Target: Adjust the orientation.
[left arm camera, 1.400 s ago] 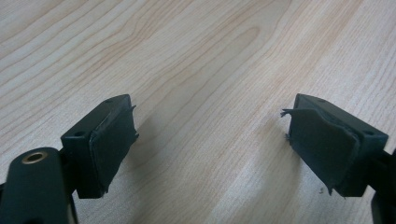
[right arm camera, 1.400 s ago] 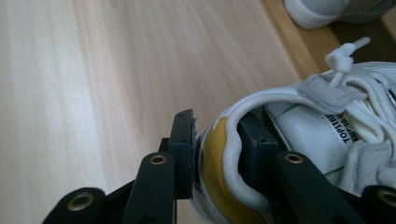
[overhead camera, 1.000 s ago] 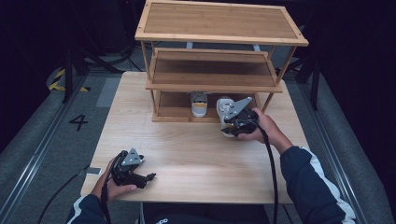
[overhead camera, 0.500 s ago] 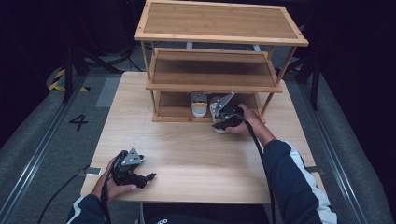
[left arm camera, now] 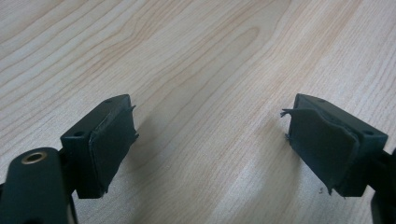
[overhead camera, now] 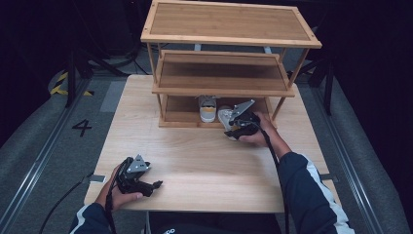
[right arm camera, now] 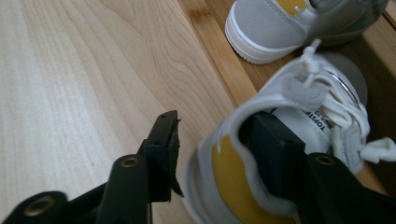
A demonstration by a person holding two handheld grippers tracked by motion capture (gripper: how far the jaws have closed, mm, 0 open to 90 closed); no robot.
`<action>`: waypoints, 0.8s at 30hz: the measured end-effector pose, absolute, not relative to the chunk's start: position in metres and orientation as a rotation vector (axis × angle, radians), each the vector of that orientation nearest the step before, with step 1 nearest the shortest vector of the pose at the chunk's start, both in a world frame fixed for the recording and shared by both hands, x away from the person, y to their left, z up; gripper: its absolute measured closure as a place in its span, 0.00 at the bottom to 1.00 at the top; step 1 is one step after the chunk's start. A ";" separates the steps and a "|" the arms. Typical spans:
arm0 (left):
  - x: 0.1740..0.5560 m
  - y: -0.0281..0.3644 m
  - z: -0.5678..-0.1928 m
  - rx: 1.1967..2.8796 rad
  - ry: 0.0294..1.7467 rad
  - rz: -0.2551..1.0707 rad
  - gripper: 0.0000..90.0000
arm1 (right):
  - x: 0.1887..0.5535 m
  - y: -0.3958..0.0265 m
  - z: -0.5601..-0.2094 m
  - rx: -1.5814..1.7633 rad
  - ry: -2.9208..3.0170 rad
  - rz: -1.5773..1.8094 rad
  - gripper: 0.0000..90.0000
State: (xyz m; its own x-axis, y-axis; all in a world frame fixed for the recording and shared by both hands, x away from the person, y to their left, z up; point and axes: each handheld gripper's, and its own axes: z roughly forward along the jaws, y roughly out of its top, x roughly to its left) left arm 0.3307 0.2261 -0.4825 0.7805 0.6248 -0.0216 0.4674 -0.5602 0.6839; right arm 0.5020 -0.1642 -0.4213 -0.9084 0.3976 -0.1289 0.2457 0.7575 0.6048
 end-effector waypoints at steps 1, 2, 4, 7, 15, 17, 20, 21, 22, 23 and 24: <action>0.331 0.226 -0.483 2.266 0.810 0.290 0.17 | 0.501 -0.166 -0.421 0.510 2.701 0.877 0.57; 0.331 0.226 -0.482 2.267 0.812 0.289 0.17 | 0.499 -0.169 -0.421 0.522 2.679 0.891 0.52; 0.331 0.226 -0.483 2.265 0.811 0.291 0.17 | 0.496 -0.175 -0.417 0.564 2.644 0.961 0.53; 0.331 0.226 -0.482 2.266 0.813 0.294 0.17 | 0.492 -0.180 -0.411 0.566 2.621 1.009 0.51; 0.331 0.226 -0.482 2.266 0.812 0.294 0.17 | 0.479 -0.209 -0.406 0.605 2.575 1.050 0.46; 0.331 0.226 -0.482 2.266 0.813 0.295 0.17 | 0.477 -0.217 -0.413 0.647 2.565 1.042 0.42; 0.331 0.226 -0.482 2.266 0.812 0.295 0.17 | 0.477 -0.222 -0.423 0.702 2.580 1.056 0.38; 0.331 0.226 -0.482 2.266 0.813 0.294 0.17 | 0.477 -0.222 -0.426 0.708 2.573 1.059 0.38; 0.331 0.226 -0.482 2.266 0.813 0.294 0.17 | 0.477 -0.222 -0.430 0.716 2.582 1.057 0.38; 0.331 0.226 -0.483 2.266 0.813 0.295 0.17 | 0.478 -0.221 -0.434 0.725 2.596 1.058 0.37; 0.331 0.226 -0.483 2.265 0.813 0.294 0.17 | 0.478 -0.220 -0.435 0.727 2.596 1.051 0.37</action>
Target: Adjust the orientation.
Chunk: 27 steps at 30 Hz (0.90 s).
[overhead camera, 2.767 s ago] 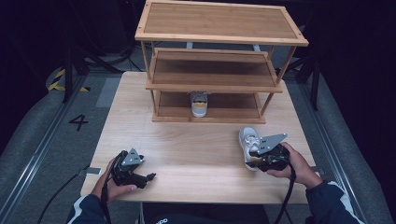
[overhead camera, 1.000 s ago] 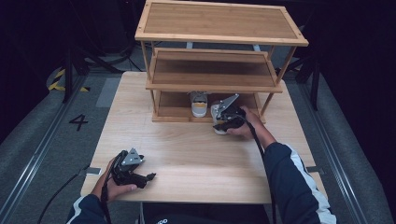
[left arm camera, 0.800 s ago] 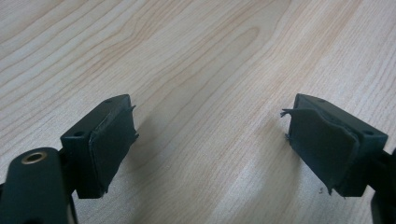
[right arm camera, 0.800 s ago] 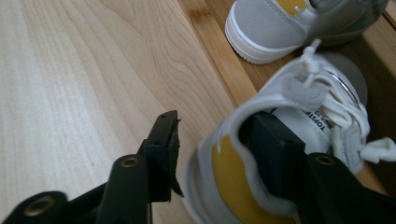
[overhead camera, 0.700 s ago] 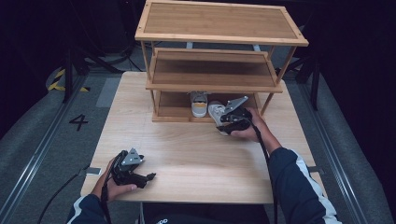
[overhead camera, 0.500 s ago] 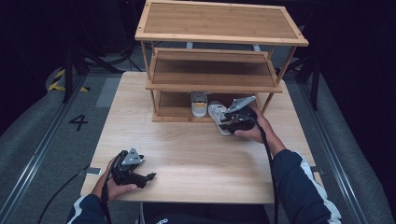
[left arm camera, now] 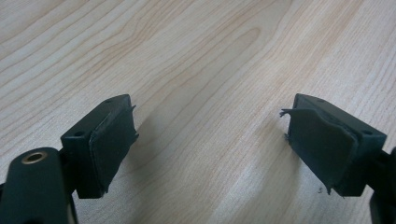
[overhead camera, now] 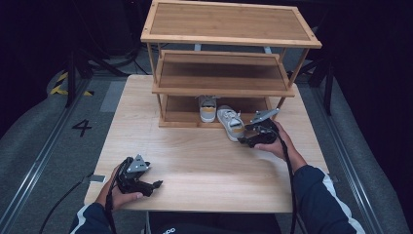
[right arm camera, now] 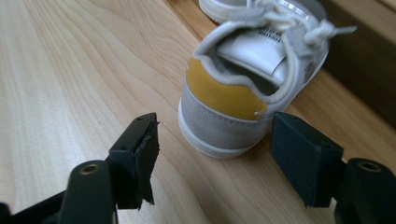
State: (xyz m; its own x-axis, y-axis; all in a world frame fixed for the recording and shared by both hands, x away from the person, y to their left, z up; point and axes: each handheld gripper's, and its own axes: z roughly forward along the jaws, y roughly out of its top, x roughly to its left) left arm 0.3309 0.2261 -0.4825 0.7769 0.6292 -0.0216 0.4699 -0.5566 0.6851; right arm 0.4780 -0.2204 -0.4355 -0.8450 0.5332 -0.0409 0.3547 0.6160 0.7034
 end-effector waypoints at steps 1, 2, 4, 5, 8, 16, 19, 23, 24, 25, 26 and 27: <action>0.331 0.226 -0.482 2.266 0.813 0.294 0.17 | 0.478 -0.219 -0.438 0.727 2.595 1.046 0.36; 0.331 0.226 -0.483 2.266 0.813 0.295 0.17 | 0.478 -0.217 -0.439 0.732 2.586 1.035 0.36; 0.331 0.226 -0.483 2.266 0.813 0.295 0.17 | 0.480 -0.216 -0.440 0.753 2.566 1.024 0.37; 0.331 0.226 -0.482 2.267 0.812 0.297 0.17 | 0.480 -0.216 -0.440 0.767 2.554 1.024 0.40; 0.331 0.226 -0.483 2.267 0.811 0.298 0.17 | 0.482 -0.216 -0.441 0.817 2.535 1.025 0.39; 0.331 0.226 -0.483 2.265 0.815 0.299 0.17 | 0.490 -0.206 -0.453 0.889 2.540 1.017 0.33; 0.330 0.226 -0.483 2.264 0.821 0.295 0.17 | 0.492 -0.205 -0.454 0.909 2.530 1.042 0.33; 0.330 0.226 -0.482 2.266 0.817 0.294 0.17 | 0.492 -0.199 -0.454 0.930 2.502 1.039 0.33; 0.331 0.226 -0.482 2.266 0.816 0.295 0.17 | 0.492 -0.198 -0.454 0.934 2.496 1.039 0.33; 0.330 0.226 -0.482 2.266 0.817 0.294 0.17 | 0.493 -0.196 -0.454 0.946 2.489 1.037 0.34; 0.330 0.226 -0.482 2.266 0.817 0.295 0.17 | 0.494 -0.192 -0.454 0.963 2.469 1.042 0.34; 0.330 0.226 -0.482 2.266 0.816 0.296 0.17 | 0.494 -0.189 -0.454 0.986 2.458 1.037 0.34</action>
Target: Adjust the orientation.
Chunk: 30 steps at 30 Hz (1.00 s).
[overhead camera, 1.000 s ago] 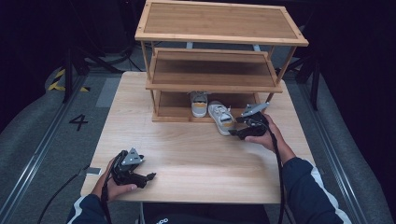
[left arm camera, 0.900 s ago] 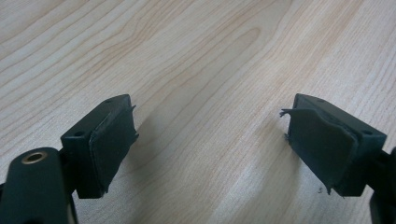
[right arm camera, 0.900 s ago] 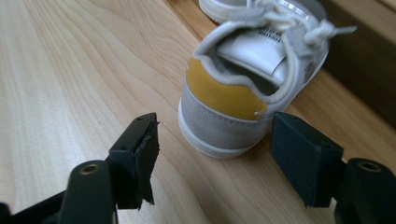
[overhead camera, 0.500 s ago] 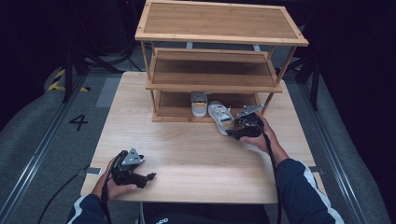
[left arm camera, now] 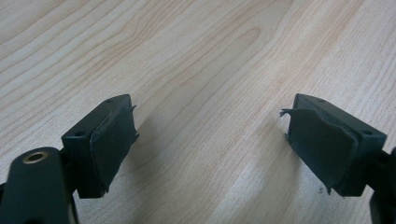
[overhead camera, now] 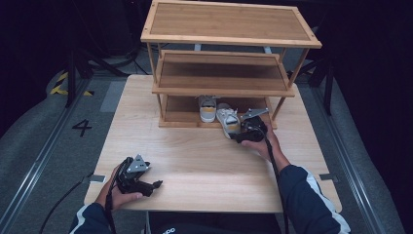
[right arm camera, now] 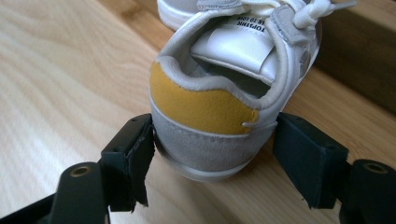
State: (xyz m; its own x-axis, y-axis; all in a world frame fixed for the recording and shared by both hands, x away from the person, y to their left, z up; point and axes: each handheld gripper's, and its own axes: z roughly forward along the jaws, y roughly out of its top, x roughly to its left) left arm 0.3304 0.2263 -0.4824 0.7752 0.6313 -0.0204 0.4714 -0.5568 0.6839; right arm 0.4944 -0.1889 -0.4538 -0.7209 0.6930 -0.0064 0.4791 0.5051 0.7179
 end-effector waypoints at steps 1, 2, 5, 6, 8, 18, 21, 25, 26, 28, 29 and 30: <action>0.330 0.226 -0.482 2.266 0.817 0.296 0.17 | 0.495 -0.188 -0.454 0.996 2.450 1.039 0.34; 0.330 0.226 -0.482 2.266 0.817 0.296 0.17 | 0.496 -0.186 -0.453 1.016 2.439 1.047 0.34; 0.330 0.226 -0.482 2.266 0.817 0.296 0.17 | 0.500 -0.184 -0.451 1.065 2.404 1.067 0.35; 0.330 0.226 -0.482 2.267 0.816 0.297 0.17 | 0.503 -0.181 -0.451 1.069 2.395 1.037 0.35; 0.330 0.226 -0.482 2.267 0.817 0.296 0.17 | 0.506 -0.177 -0.451 1.067 2.382 1.027 0.35; 0.330 0.226 -0.482 2.265 0.816 0.290 0.17 | 0.523 -0.164 -0.452 1.140 2.326 1.010 0.35; 0.331 0.226 -0.482 2.266 0.815 0.292 0.17 | 0.528 -0.160 -0.452 1.172 2.307 1.000 0.35; 0.331 0.226 -0.482 2.266 0.812 0.293 0.17 | 0.533 -0.154 -0.453 1.201 2.280 0.983 0.35; 0.331 0.226 -0.483 2.265 0.812 0.293 0.17 | 0.535 -0.153 -0.453 1.222 2.274 0.983 0.35; 0.331 0.227 -0.482 2.267 0.812 0.292 0.17 | 0.538 -0.151 -0.453 1.213 2.274 0.979 0.35; 0.331 0.226 -0.482 2.266 0.813 0.292 0.17 | 0.540 -0.150 -0.454 1.209 2.276 0.977 0.35; 0.331 0.226 -0.482 2.267 0.812 0.292 0.17 | 0.540 -0.150 -0.454 1.206 2.275 0.991 0.35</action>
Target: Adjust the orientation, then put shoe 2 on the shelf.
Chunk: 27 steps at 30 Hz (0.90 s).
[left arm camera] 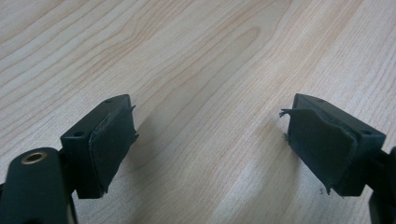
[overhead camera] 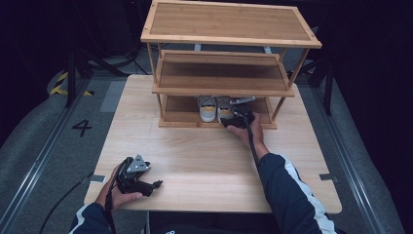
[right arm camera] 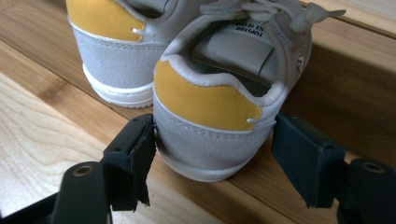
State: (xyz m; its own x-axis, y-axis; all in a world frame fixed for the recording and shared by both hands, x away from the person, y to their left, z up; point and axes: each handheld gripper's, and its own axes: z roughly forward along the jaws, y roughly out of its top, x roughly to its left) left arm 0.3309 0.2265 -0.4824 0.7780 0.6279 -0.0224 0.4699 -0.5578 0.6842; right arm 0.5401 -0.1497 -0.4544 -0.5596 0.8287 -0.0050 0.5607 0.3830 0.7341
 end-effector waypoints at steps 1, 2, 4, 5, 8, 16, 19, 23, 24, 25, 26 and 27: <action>0.331 0.226 -0.483 2.265 0.812 0.293 0.17 | 0.541 -0.149 -0.455 1.207 2.274 0.994 0.35; 0.331 0.226 -0.482 2.267 0.812 0.292 0.17 | 0.541 -0.150 -0.455 1.210 2.272 0.997 0.35; 0.331 0.226 -0.482 2.267 0.812 0.292 0.17 | 0.542 -0.149 -0.455 1.215 2.274 1.000 0.34; 0.331 0.226 -0.482 2.267 0.812 0.292 0.17 | 0.542 -0.149 -0.455 1.207 2.277 0.998 0.34; 0.331 0.226 -0.482 2.267 0.812 0.293 0.17 | 0.542 -0.150 -0.454 1.196 2.287 0.993 0.35; 0.329 0.227 -0.482 2.267 0.814 0.303 0.17 | 0.532 -0.161 -0.447 1.136 2.290 1.000 0.50; 0.329 0.227 -0.482 2.266 0.814 0.303 0.17 | 0.533 -0.161 -0.448 1.126 2.284 1.020 0.50; 0.329 0.227 -0.482 2.264 0.819 0.305 0.17 | 0.535 -0.160 -0.448 1.109 2.281 1.020 0.49; 0.329 0.227 -0.482 2.264 0.819 0.305 0.17 | 0.535 -0.160 -0.448 1.108 2.282 1.017 0.49; 0.329 0.227 -0.482 2.264 0.819 0.305 0.17 | 0.535 -0.160 -0.447 1.100 2.283 1.008 0.49; 0.329 0.227 -0.482 2.265 0.817 0.305 0.17 | 0.534 -0.160 -0.447 1.097 2.283 1.005 0.49; 0.329 0.227 -0.482 2.265 0.817 0.305 0.17 | 0.534 -0.161 -0.446 1.094 2.284 1.007 0.49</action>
